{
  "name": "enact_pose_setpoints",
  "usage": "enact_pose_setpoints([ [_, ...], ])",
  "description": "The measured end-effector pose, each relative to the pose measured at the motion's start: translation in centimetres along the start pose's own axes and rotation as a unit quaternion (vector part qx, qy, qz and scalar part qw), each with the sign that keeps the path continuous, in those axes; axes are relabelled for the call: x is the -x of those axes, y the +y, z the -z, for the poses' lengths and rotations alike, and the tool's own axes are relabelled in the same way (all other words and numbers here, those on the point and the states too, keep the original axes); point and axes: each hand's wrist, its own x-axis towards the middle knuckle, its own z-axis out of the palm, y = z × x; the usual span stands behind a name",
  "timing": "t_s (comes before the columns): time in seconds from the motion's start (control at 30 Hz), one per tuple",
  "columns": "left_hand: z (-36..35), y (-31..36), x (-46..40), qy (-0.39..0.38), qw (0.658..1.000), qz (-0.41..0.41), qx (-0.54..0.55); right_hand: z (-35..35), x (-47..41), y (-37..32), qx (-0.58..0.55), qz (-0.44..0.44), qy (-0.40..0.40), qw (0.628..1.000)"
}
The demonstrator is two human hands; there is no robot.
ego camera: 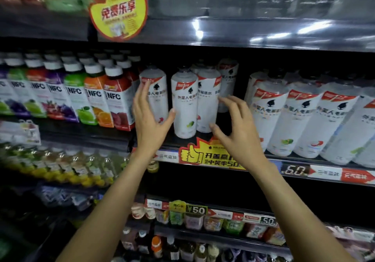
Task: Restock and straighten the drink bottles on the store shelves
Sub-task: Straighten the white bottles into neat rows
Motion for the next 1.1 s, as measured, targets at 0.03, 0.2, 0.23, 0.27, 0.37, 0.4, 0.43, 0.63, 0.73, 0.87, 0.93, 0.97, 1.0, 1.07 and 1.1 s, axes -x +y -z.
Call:
enact_pose_setpoints([
  [0.03,0.1,-0.7,-0.4,-0.015,0.999,0.038,0.022,-0.9,-0.7,-0.4,-0.016,-0.018,-0.006,1.000],
  [0.2,-0.5,-2.9,-2.4,-0.057,0.987,0.111,0.105,-3.7,-4.0,-2.2,-0.047,-0.072,-0.004,0.996],
  [0.23,-0.7,-3.3,-2.7,-0.063,0.986,0.106,0.110,-4.2,-4.7,-2.5,-0.047,-0.077,0.000,0.996],
  [0.27,-1.0,-3.7,-3.0,-0.067,0.986,0.100,0.114,-4.6,-5.4,-2.7,-0.055,-0.087,0.002,0.995],
  [0.37,-1.7,-3.9,-3.2,-0.055,0.991,0.080,0.090,-4.7,-7.3,-2.6,-0.143,-0.132,0.003,0.981],
  [0.4,-1.8,-3.7,-3.1,-0.037,0.996,0.055,0.054,-4.6,-7.7,-2.1,-0.165,-0.138,0.013,0.976],
  [0.43,-1.8,-3.4,-2.9,-0.017,1.000,0.011,0.012,-4.5,-8.0,-1.7,-0.164,-0.134,0.029,0.977],
  [0.63,-4.0,-0.8,-0.6,-0.043,0.993,-0.111,0.023,-4.4,-9.0,0.0,0.011,-0.080,0.052,0.995],
  [0.73,-5.1,-0.5,-0.8,-0.118,0.989,0.056,0.074,-4.3,-9.4,0.2,0.010,-0.063,0.044,0.997],
  [0.87,-5.5,-0.8,-1.6,-0.145,0.980,0.074,0.112,-3.3,-8.8,0.6,0.037,-0.047,0.045,0.997],
  [0.93,-5.4,-0.7,-1.8,-0.178,0.970,0.073,0.152,-2.6,-8.8,0.7,0.090,-0.041,0.048,0.994],
  [0.97,-5.6,-0.5,-1.8,-0.195,0.964,0.075,0.166,-2.2,-8.9,0.9,0.148,-0.036,0.047,0.987],
  [1.0,-5.6,-0.3,-1.8,-0.210,0.959,0.077,0.174,-1.6,-9.0,0.8,0.215,-0.032,0.042,0.975],
  [1.07,-5.8,0.3,-2.1,-0.239,0.947,0.087,0.196,-0.4,-9.2,0.7,0.313,-0.020,0.029,0.949],
  [1.1,-5.9,0.4,-2.4,-0.253,0.940,0.095,0.210,-0.1,-9.2,0.6,0.335,-0.010,0.026,0.942],
])
